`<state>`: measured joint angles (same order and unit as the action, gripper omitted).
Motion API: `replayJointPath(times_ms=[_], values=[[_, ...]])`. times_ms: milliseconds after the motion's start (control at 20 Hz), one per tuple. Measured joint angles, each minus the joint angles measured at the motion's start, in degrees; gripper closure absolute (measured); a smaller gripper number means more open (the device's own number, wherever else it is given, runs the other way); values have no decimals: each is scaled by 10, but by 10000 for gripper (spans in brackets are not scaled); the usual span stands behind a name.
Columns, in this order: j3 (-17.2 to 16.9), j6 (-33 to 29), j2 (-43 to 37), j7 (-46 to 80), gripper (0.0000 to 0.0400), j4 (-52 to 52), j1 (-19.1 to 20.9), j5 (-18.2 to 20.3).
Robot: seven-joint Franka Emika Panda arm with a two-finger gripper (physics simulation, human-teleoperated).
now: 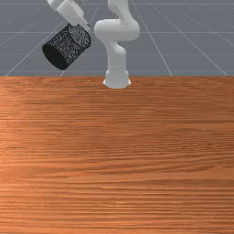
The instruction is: Rotate the holder till the hole upward
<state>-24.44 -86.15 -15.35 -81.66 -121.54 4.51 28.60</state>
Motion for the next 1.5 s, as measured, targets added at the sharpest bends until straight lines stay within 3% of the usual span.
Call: replayJointPath(times_ms=[50, 200, 250, 350, 400, 450, 550, 600, 650, 700, 750, 800, 1000, 1050, 1100, 1150, 1200, 1250, 1300, 1350, 1400, 1500], values=[[-24, -13, 30, -50, 357, -10, 5, 13], [-12, -62, 140, -157, 348, -33, 37, 79], [-17, -77, 205, -186, 352, -45, 34, 125], [-4, -69, 255, -244, 349, -32, 52, 169], [5, -64, 290, -271, 323, -19, 65, 191], [14, -56, 330, -295, 350, -9, 77, 216], [20, -40, 388, -324, 349, 34, 96, 246], [11, -22, 407, -339, 314, 76, 112, 242], [4, -6, 430, -350, 351, 116, 130, 236], [-39, -126, 397, -411, 343, 91, 82, 130], [-35, -75, 429, -383, 355, 127, 121, 185], [-32, -37, 462, -385, 357, 178, 149, 188], [-65, -106, 475, -397, 355, 199, 153, 148], [-79, -175, 447, -379, 353, 153, 124, 124], [-110, -298, 405, -304, 327, 83, 63, 42], [-132, -344, 391, -267, 313, 53, 24, 3], [-128, -355, 380, -279, 326, 38, 21, 7], [-123, -357, 372, -288, 217, 26, 24, 8], [-108, -329, 378, -333, 130, 44, 45, 52], [-66, -127, 450, -440, 81, 175, 128, 100], [-87, -209, 410, -380, 50, 114, 97, 99], [-98, -217, 378, -354, 18, 105, 83, 69]])
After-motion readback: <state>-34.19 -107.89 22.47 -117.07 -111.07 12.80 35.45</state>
